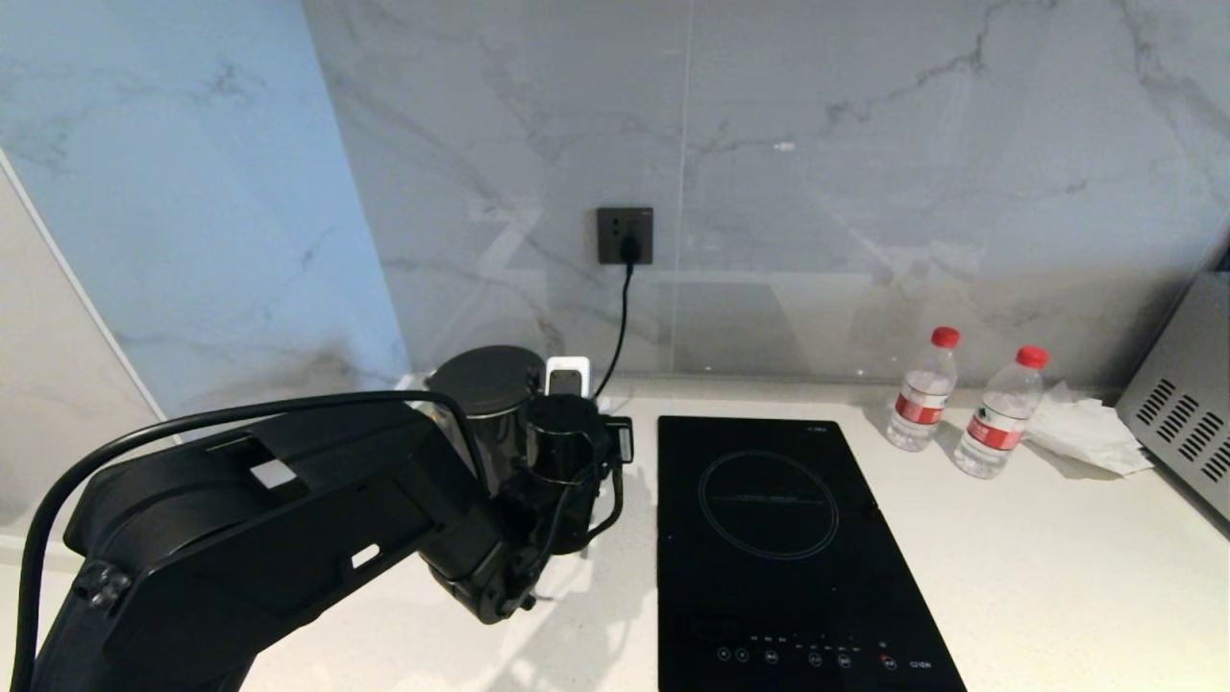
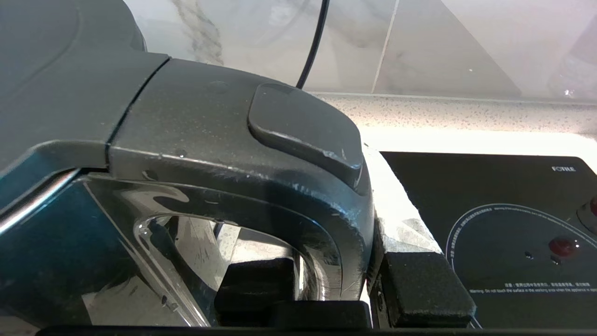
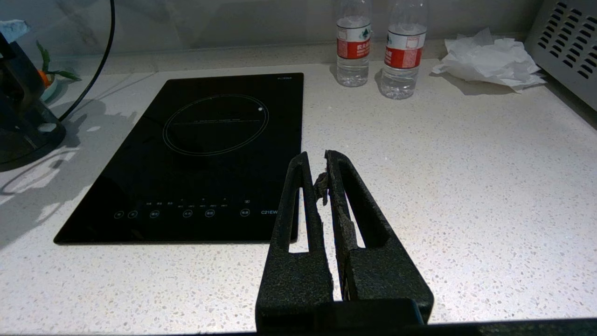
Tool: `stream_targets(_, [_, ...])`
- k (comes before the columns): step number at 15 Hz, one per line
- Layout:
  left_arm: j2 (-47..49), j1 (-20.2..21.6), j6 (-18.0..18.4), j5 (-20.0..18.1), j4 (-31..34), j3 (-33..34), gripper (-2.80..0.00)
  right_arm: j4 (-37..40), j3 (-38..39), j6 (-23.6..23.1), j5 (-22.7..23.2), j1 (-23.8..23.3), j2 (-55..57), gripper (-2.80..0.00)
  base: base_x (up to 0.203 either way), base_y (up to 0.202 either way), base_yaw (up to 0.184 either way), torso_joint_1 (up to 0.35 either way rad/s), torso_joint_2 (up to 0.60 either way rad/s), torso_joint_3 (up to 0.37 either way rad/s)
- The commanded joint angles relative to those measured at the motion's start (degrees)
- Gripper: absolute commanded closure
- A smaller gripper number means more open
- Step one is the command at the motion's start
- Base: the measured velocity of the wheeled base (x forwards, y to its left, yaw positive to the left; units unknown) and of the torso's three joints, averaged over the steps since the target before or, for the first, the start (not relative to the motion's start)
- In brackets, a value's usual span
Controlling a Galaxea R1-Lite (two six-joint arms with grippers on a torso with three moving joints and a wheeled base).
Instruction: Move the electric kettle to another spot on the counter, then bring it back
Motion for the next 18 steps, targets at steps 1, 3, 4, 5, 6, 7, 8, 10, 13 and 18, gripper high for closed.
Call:
stream_targets(1, [-0.04,-0.24,-0.14,0.33,-0.23,0.49,0.0,0.0,0.01,0.02,0.0,0.0,0.0,0.0,0.0,0.0,0.0,0.0,0.0,0.0])
stream_targets(3, [-0.18,-0.3,-0.14,0.24,-0.37,0.54,-2.8,0.0,0.01,0.02,0.0,0.0,0.0,0.0,0.0,0.0,0.0,0.0,0.0,0.0])
stream_targets(4, [-0.27,-0.3,-0.14,0.24,-0.32,0.49,-2.8,0.0,0.01,0.02,0.0,0.0,0.0,0.0,0.0,0.0,0.0,0.0,0.0,0.0])
stream_targets(5, [-0.39,-0.38,-0.14,0.15,-0.41,0.45,-2.8,0.0,0.01,0.02,0.0,0.0,0.0,0.0,0.0,0.0,0.0,0.0,0.0,0.0])
stream_targets(6, [-0.3,-0.48,-0.14,0.15,-0.49,0.45,-2.8,0.0,0.01,0.02,0.0,0.0,0.0,0.0,0.0,0.0,0.0,0.0,0.0,0.0])
stream_targets(7, [-0.21,-0.56,-0.29,0.15,-0.53,0.63,-2.8,0.0,0.01,0.02,0.0,0.0,0.0,0.0,0.0,0.0,0.0,0.0,0.0,0.0])
stream_targets(8, [-0.21,-0.56,-0.31,0.15,-0.58,0.72,-2.8,0.0,0.01,0.02,0.0,0.0,0.0,0.0,0.0,0.0,0.0,0.0,0.0,0.0])
stream_targets(10, [-0.52,-0.56,-0.4,0.02,-0.67,1.56,-2.8,0.0,0.01,0.02,-0.08,0.0,0.0,0.0,0.0,0.0,0.0,0.0,0.0,0.0])
stream_targets(13, [-1.8,-1.18,-0.57,-0.64,-0.97,4.67,-2.8,0.0,0.01,0.02,0.0,0.0,0.0,0.0,0.0,0.0,0.0,0.0,0.0,0.0])
stream_targets(18, [-2.29,-1.41,-0.58,-0.64,-2.43,6.84,-2.8,0.0,0.01,0.02,0.0,0.0,0.0,0.0,0.0,0.0,0.0,0.0,0.0,0.0])
